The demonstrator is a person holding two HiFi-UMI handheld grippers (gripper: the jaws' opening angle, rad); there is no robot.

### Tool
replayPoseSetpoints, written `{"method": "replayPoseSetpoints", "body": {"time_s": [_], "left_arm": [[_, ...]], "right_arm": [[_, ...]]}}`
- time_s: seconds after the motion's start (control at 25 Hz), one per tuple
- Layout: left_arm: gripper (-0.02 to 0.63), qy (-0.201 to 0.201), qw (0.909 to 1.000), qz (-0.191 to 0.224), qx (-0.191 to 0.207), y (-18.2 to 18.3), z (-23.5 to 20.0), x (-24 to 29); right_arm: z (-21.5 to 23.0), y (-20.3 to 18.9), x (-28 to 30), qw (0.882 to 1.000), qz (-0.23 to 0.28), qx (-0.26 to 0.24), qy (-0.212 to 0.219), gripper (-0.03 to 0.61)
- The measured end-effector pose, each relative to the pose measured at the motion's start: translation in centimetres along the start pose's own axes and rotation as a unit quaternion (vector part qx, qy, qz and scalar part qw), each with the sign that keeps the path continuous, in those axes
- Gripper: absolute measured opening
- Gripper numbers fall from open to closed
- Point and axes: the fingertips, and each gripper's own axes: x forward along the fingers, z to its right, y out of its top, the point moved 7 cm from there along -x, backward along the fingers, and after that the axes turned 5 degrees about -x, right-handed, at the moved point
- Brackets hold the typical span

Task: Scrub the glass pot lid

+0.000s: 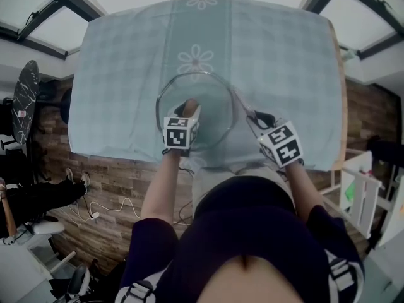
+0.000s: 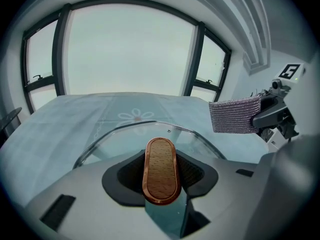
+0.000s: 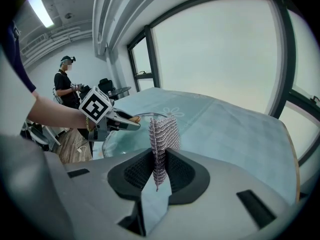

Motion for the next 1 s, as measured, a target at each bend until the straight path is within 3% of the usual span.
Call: {"method": "replayPoseSetpoints", "body": {"time_s": [0.24, 0.56, 0.84, 1.0], "left_arm": [[0.166, -0.054, 0.9978, 0.023, -0.030, 0.8, 0.4, -1.3], [0.166, -0.134, 0.9874, 0.062, -0.058, 1.5, -0.4, -3.1], [0.166, -0.210, 0.9706, 0.080, -0.085, 1.6, -1.9, -5.1], [0.166, -0.257, 0.9565, 0.092, -0.104, 1.9, -3.0, -6.2]], "right_arm": [[0.2, -0.3, -0.7, 0.999, 0.011, 0.018, -0.033, 0.077], [-1.1, -0.6, -2.0, 0.995, 0.020, 0.049, -0.084, 0.077], [-3.8, 0.4, -2.2, 0.990, 0.028, 0.076, -0.116, 0.077], [-4.8, 1.5, -2.3, 0.986, 0.041, 0.084, -0.137, 0.077]]}}
